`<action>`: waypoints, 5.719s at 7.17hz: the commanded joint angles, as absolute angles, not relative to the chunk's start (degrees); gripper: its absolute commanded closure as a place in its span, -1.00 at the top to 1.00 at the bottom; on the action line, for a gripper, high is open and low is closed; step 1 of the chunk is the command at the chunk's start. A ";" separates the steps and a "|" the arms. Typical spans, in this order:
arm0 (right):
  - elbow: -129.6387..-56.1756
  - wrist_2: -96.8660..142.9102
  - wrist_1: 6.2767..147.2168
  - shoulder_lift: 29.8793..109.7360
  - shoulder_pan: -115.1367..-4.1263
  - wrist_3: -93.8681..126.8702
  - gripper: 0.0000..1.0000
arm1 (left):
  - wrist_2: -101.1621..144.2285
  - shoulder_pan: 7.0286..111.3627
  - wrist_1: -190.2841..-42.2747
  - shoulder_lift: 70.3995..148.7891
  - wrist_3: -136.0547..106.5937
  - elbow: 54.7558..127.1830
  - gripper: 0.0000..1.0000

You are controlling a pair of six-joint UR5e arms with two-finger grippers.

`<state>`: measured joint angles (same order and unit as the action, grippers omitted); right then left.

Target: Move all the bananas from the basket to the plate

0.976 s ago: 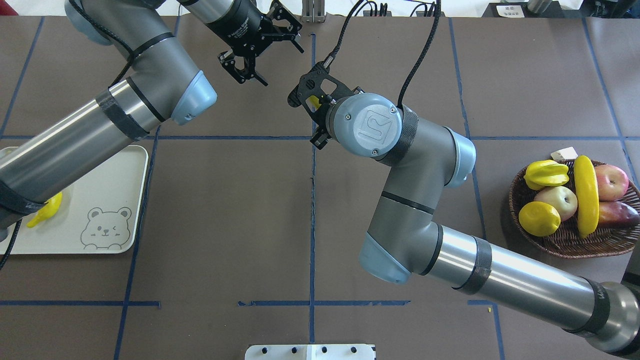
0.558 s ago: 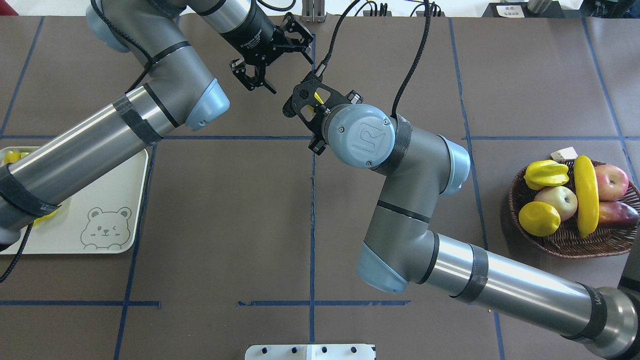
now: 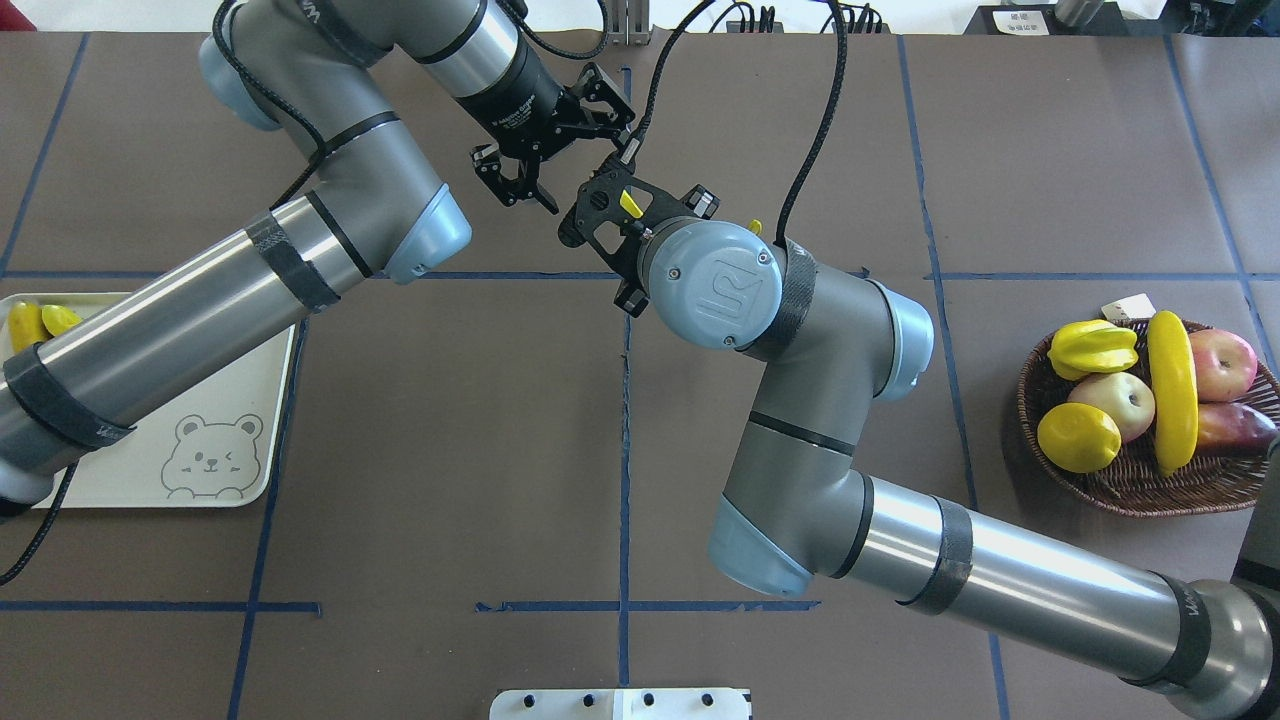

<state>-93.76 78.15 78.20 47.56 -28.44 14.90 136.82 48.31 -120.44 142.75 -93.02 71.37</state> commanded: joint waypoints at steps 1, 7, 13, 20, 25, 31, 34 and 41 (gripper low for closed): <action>-93.78 78.13 78.13 47.55 -28.48 14.85 -0.39 | 136.76 47.46 -120.41 142.56 -93.43 71.37 0.60; -94.04 78.13 78.13 47.46 -28.39 14.94 -0.39 | 136.76 47.37 -120.50 142.73 -92.99 71.37 0.36; -94.13 78.05 78.13 47.46 -27.86 15.29 -0.39 | 136.76 47.29 -120.50 143.00 -93.25 71.37 0.12; -94.31 78.22 77.87 47.37 -27.95 15.81 0.49 | 136.76 47.29 -120.59 142.91 -93.34 71.37 -1.00; -98.94 78.66 78.48 47.90 -28.30 15.82 0.99 | 136.76 47.37 -120.59 142.56 -92.90 71.37 -1.00; -105.03 94.20 84.67 53.52 -40.58 15.91 0.97 | 156.39 64.99 -120.67 130.73 -78.27 71.81 -1.00; -104.50 102.87 89.21 56.42 -49.45 15.82 0.97 | 162.07 70.75 -120.76 121.84 -66.21 75.13 -1.00; -102.92 106.70 88.86 57.48 -52.21 15.82 0.97 | 161.37 72.60 -120.59 100.57 -27.20 75.06 -1.00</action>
